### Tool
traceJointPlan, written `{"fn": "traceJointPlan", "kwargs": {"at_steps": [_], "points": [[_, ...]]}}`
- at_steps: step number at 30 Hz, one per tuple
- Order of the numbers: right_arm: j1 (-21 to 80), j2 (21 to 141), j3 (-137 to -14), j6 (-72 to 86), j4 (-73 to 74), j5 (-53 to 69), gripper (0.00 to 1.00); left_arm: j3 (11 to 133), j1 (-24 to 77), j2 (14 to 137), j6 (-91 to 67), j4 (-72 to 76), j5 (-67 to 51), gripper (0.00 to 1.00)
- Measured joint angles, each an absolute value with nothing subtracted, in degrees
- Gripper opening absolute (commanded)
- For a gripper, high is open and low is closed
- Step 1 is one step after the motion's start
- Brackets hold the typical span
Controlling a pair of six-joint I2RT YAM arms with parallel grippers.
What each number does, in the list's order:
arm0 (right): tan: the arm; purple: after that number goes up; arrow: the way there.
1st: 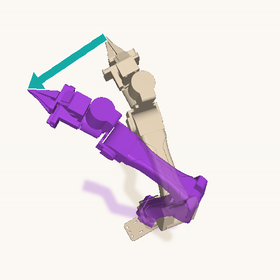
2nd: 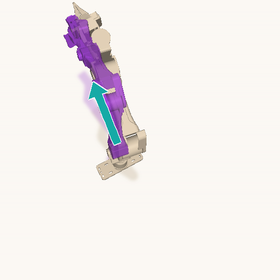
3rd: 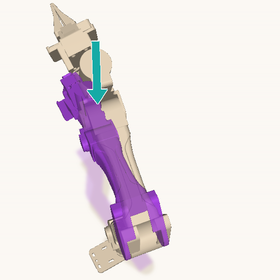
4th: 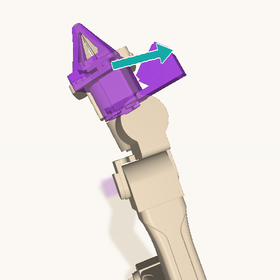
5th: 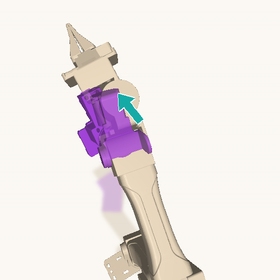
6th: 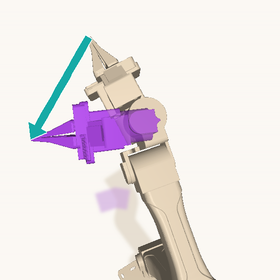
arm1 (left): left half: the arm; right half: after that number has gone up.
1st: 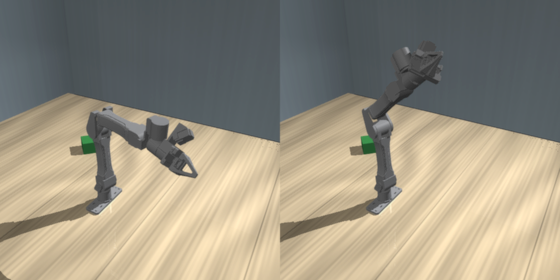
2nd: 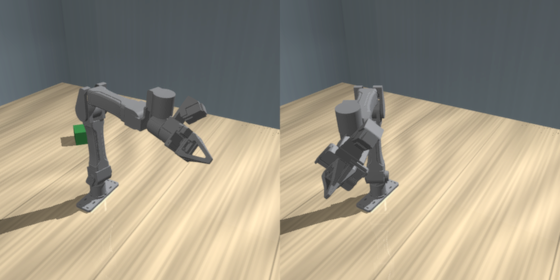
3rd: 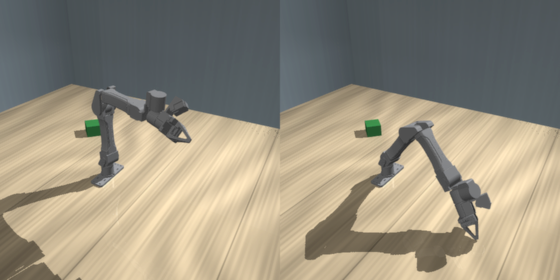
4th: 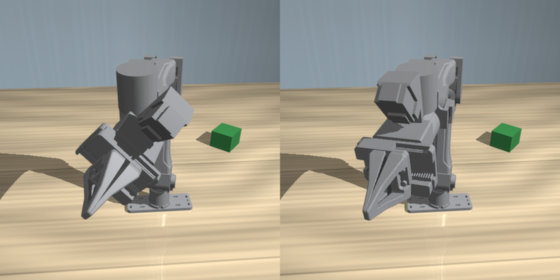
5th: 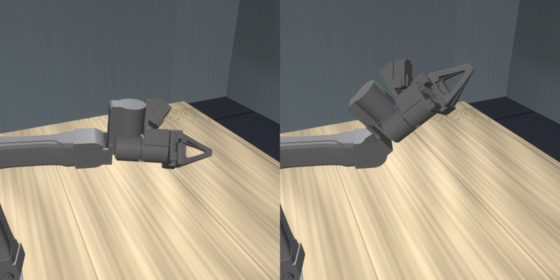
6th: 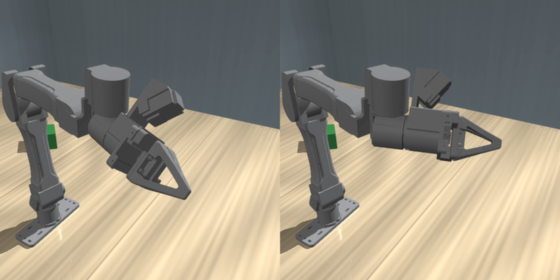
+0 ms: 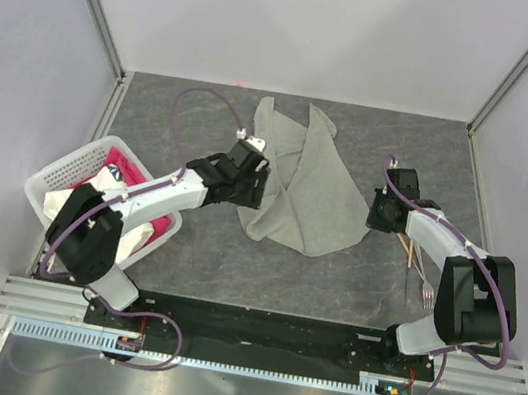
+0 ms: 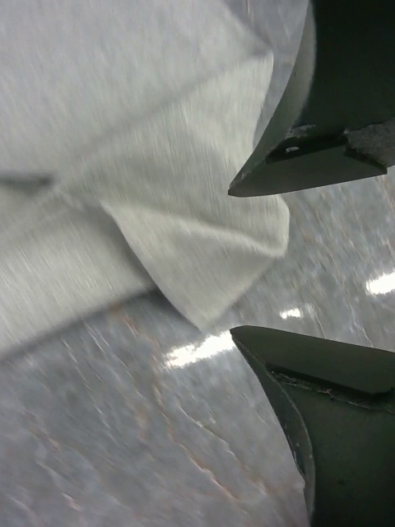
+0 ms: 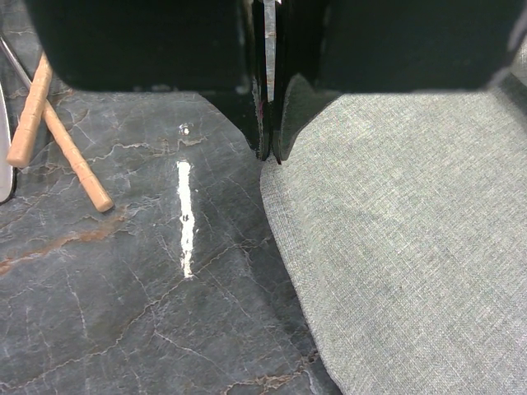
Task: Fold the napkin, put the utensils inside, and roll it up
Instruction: Flatten the napkin out
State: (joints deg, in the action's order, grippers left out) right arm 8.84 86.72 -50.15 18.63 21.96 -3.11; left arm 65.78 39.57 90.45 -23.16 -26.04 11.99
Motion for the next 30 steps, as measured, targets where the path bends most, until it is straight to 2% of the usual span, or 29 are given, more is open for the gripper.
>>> {"fn": "traceJointPlan", "kwargs": {"at_steps": [4,7,11,17,30], "points": [[8.84,86.72,-50.15,18.63,21.96,-3.27,0.00,58.46,35.14,87.05,-23.88,-24.67,11.03,0.69],[8.84,86.72,-50.15,18.63,21.93,-3.27,0.00,53.98,30.59,85.73,-24.38,-21.04,7.62,0.61],[8.84,86.72,-50.15,18.63,21.93,-3.25,0.00,50.81,26.96,86.87,-24.34,-15.35,2.07,0.59],[8.84,86.72,-50.15,18.63,21.96,-3.25,0.00,50.94,27.46,94.32,-23.86,-8.86,-3.38,0.52],[8.84,86.72,-50.15,18.63,21.93,-3.25,0.00,52.80,28.84,98.00,-23.16,-7.01,-0.93,0.51]]}}
